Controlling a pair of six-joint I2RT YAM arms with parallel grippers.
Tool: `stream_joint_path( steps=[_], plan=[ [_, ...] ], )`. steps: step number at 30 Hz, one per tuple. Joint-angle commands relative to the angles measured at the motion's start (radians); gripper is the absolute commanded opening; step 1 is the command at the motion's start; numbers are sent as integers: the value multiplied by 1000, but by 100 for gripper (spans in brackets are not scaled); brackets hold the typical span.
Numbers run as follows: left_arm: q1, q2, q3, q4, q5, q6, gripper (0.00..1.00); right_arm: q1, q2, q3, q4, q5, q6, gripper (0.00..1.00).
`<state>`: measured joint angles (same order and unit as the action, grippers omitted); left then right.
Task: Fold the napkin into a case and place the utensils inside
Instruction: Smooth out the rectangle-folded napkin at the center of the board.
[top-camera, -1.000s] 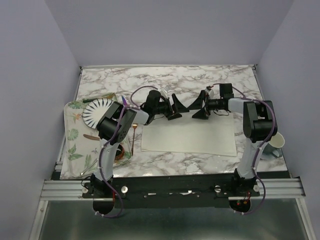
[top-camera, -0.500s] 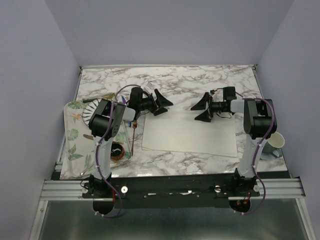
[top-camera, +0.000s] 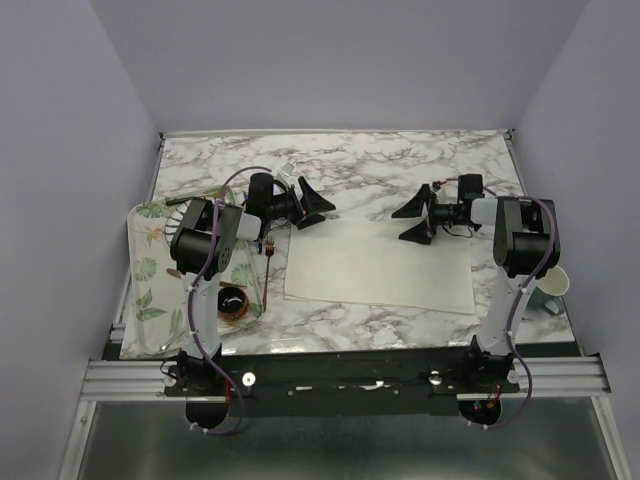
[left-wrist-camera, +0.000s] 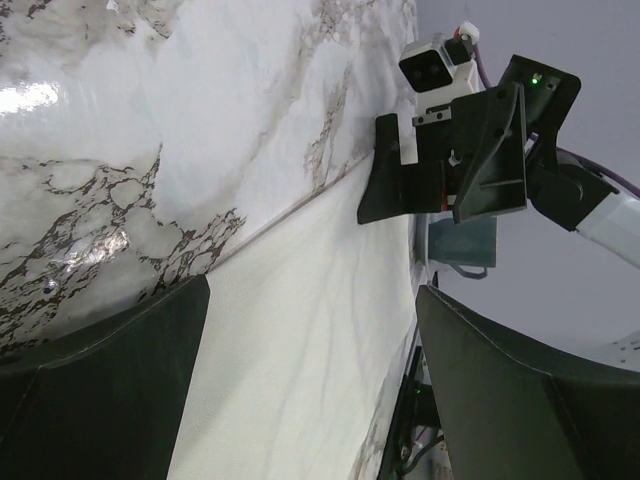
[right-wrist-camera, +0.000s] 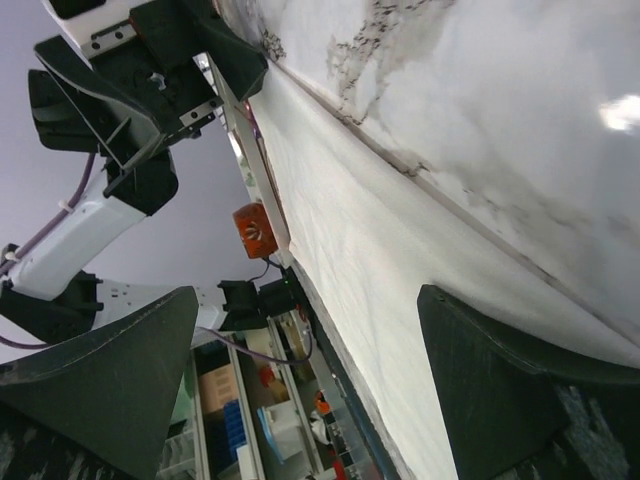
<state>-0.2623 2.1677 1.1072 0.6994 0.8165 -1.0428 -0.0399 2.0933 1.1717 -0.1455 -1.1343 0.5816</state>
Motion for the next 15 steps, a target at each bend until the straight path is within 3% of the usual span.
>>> stream_joint_path(
  steps=[1, 15],
  plan=[
    [23, 4, -26, -92, -11, 86, 99, -97, 14, 26, -74, 42, -39, 100],
    [34, 4, -20, -155, -19, 128, 99, -232, 54, 88, -161, 45, -89, 100]
  ],
)
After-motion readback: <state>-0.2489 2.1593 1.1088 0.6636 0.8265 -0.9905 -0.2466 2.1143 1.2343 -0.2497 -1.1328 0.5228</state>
